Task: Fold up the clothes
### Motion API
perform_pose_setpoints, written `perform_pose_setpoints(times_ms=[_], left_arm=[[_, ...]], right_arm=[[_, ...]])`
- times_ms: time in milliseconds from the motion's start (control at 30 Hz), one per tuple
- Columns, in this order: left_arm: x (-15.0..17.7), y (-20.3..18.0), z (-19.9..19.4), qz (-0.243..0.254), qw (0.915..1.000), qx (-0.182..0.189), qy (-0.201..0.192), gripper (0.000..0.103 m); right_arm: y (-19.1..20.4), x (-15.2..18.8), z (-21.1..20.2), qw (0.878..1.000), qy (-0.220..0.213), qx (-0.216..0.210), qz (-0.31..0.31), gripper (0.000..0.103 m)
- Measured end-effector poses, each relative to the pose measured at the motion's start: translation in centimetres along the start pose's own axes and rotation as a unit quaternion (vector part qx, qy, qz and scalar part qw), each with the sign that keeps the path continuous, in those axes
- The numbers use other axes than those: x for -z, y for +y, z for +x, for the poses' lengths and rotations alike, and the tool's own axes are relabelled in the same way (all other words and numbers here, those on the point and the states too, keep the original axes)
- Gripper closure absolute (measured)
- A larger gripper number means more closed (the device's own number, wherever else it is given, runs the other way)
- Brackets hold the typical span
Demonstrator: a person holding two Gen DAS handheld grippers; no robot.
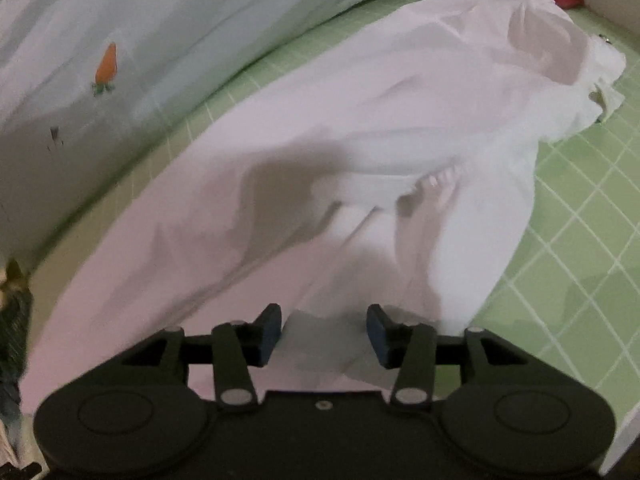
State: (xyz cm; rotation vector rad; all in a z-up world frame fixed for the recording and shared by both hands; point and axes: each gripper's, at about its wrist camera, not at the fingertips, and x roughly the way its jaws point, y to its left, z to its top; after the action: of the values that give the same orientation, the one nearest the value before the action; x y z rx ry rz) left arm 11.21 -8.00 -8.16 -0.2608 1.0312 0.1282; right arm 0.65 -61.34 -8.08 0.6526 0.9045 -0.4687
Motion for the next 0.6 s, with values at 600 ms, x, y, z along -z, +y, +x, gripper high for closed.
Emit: perform_pose_setpoints(times_ms=[600], left_arm=[[6.0, -0.2, -0.6, 0.127, 0.9917, 0.006, 0.019, 0.031]], right_arm=[[4.3, 5.7, 0.2, 0.969, -0.007, 0.032, -0.247, 0.048]])
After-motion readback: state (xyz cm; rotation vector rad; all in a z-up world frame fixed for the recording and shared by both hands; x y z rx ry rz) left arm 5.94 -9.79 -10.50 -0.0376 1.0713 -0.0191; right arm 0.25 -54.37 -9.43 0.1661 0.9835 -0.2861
